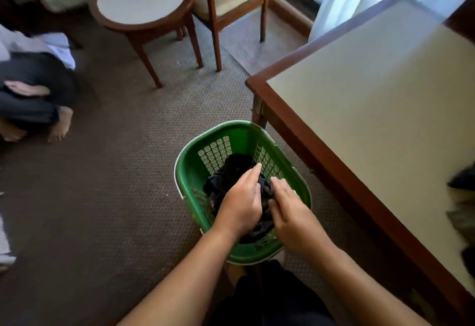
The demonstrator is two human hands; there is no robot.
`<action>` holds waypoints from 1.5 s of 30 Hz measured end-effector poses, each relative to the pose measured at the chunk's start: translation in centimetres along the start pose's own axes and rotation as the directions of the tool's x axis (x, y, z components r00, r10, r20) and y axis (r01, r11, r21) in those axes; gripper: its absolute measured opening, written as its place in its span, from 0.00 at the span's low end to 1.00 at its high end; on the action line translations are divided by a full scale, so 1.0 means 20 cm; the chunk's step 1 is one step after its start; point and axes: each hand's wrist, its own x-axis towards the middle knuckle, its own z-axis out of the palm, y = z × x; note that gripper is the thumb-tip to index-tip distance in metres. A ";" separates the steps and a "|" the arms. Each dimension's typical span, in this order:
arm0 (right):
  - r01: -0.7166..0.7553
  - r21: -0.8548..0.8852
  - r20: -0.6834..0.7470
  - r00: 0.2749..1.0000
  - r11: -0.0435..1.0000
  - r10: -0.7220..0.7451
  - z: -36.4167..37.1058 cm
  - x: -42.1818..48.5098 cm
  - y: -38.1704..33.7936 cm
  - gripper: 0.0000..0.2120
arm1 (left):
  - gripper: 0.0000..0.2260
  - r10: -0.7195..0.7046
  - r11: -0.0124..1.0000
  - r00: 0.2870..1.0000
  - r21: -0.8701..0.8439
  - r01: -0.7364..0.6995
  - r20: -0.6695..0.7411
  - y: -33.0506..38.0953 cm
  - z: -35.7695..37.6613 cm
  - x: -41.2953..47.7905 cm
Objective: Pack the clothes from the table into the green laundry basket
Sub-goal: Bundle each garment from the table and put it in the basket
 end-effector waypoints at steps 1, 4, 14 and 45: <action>0.006 0.019 -0.044 0.999 1.000 -0.005 -0.05 -0.05 -0.03 0.26 | 0.23 0.033 0.999 0.999 0.003 -0.033 -0.009 0.07 -0.02 -0.02; 0.015 0.057 -0.170 0.985 0.998 -0.005 -0.19 -0.19 -0.09 0.26 | 0.23 0.133 0.991 0.991 -0.005 -0.133 -0.004 0.26 -0.07 -0.07; -0.022 0.154 -0.467 0.880 0.988 0.092 -0.58 -0.59 -0.03 0.27 | 0.24 0.394 0.918 0.911 -0.084 -0.386 0.123 0.82 0.01 -0.10; -0.401 0.515 -0.620 0.437 0.758 0.652 -1.69 -1.18 1.35 0.41 | 0.24 0.579 0.786 0.699 -0.057 -0.616 0.419 2.22 1.28 0.17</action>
